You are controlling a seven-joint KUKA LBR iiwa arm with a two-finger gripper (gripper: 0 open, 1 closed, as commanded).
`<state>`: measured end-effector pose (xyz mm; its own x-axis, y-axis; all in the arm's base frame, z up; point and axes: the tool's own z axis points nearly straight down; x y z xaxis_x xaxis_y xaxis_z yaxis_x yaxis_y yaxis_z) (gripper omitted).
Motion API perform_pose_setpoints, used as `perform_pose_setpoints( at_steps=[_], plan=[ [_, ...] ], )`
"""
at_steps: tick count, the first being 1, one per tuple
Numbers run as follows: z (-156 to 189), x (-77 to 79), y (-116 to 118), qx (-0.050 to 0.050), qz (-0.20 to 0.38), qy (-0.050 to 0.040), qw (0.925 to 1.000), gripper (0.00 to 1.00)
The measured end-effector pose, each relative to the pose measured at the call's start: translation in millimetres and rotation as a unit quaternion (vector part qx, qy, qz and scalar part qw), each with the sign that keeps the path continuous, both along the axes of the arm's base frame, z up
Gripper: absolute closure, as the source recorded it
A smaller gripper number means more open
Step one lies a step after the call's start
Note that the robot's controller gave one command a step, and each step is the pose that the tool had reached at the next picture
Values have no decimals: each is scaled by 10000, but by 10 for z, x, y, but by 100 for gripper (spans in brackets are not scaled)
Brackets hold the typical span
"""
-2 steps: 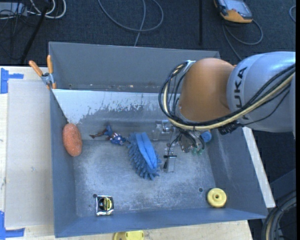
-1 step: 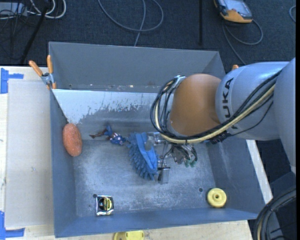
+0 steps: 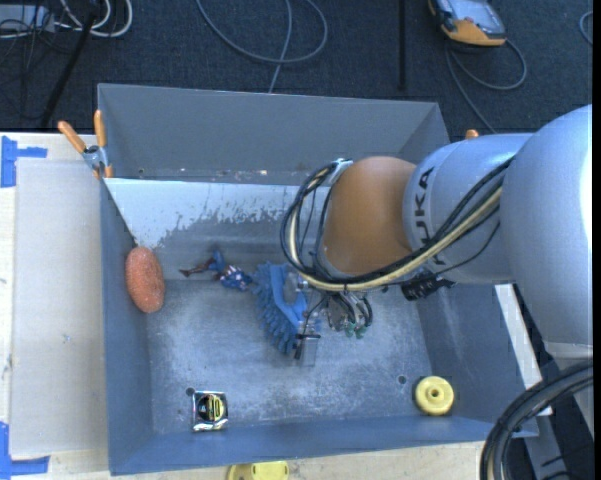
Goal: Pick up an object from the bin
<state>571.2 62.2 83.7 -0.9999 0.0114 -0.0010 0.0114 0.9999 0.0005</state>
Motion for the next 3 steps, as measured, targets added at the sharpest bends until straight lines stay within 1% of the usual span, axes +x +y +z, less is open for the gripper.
perform_pose_setpoints(
  at_steps=[1, 2, 3],
  plan=[
    [-91, -61, 107, -1, 500, -61, 9987, 100],
    [-91, -61, 107, 0, 497, -61, 9987, 100],
    [1753, -376, 500, -1, 585, -2, 9983, 100]
  ],
)
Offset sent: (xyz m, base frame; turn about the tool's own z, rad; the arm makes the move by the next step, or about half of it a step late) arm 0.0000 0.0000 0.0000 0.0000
